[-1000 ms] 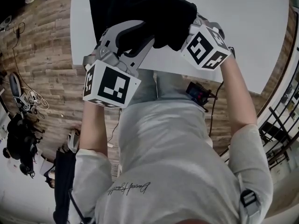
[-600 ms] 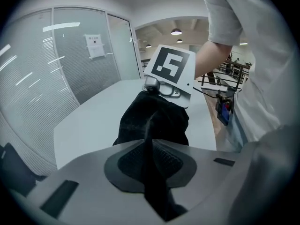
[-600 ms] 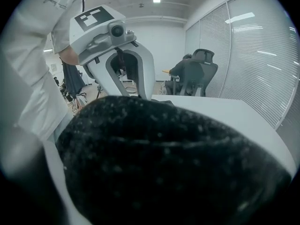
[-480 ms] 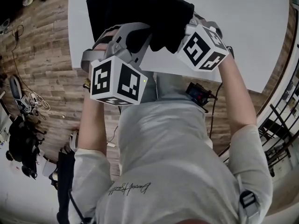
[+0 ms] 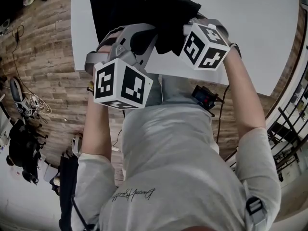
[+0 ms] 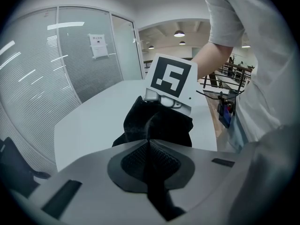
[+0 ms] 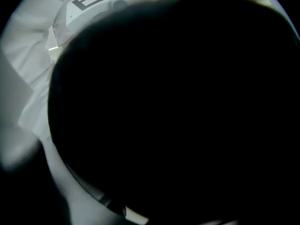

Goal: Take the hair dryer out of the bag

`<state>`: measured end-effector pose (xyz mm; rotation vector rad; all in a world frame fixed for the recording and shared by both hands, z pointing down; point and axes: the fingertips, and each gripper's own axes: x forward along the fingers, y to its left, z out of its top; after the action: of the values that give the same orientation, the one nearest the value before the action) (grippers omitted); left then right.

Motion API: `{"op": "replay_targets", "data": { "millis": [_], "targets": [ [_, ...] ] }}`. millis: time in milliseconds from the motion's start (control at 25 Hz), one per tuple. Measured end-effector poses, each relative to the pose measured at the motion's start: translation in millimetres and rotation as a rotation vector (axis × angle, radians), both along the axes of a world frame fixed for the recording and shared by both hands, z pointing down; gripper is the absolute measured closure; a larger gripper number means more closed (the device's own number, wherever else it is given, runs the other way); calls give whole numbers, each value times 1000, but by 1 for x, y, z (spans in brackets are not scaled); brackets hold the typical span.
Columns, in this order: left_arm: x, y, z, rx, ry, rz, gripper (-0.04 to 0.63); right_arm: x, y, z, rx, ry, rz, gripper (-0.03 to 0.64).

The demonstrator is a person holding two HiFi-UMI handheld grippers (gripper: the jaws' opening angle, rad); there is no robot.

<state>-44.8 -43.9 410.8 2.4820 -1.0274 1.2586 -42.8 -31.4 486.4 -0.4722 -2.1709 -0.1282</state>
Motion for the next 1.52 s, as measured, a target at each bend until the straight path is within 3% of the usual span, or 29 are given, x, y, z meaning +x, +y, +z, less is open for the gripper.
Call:
{"op": "replay_targets", "data": {
  "millis": [400,760,1520],
  "targets": [
    [-2,1,3,-6,-2,-7,575,-2,2,10,-81,45,-27,357],
    [-3,3,2,-11,5,-8,574,-2,1,5,-100,43,-29,394],
    [-4,4,3,-18,-7,3,575,-2,3,4,-74,13,-25,407]
  ]
}}
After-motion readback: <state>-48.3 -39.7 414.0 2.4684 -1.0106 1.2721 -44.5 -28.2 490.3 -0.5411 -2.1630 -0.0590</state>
